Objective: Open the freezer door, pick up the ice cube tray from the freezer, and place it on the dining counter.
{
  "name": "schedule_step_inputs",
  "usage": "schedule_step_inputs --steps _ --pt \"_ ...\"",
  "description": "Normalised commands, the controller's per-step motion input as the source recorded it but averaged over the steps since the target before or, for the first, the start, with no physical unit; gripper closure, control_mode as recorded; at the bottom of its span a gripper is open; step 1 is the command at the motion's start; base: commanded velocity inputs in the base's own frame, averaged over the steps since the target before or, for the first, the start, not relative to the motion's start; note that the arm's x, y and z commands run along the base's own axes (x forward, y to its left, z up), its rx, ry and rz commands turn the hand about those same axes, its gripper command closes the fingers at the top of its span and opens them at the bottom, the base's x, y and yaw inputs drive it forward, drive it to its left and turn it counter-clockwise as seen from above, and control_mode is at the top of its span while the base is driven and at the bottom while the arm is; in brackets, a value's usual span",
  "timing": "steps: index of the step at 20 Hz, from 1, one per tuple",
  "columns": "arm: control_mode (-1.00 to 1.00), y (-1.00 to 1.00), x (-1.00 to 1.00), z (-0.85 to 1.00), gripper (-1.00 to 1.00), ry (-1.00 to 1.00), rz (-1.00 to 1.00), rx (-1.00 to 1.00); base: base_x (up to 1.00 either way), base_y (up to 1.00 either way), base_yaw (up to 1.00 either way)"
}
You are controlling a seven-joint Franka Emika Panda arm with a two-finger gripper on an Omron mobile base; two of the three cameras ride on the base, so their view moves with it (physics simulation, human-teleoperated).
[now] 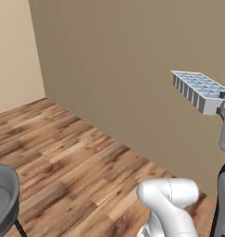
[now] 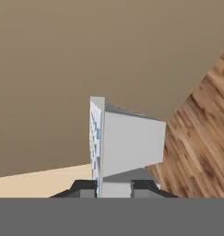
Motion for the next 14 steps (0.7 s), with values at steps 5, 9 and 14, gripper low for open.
schedule_step_inputs --steps 5,9,14 --pt "1.00 0.00 0.00 0.00 1.00 0.00 0.00 0.00 -0.13 0.02 1.00" --pt "1.00 0.00 0.00 0.00 1.00 0.00 0.00 0.00 -0.13 0.01 1.00" --pt "1.00 0.00 0.00 0.00 1.00 0.00 0.00 0.00 -0.07 0.06 1.00"
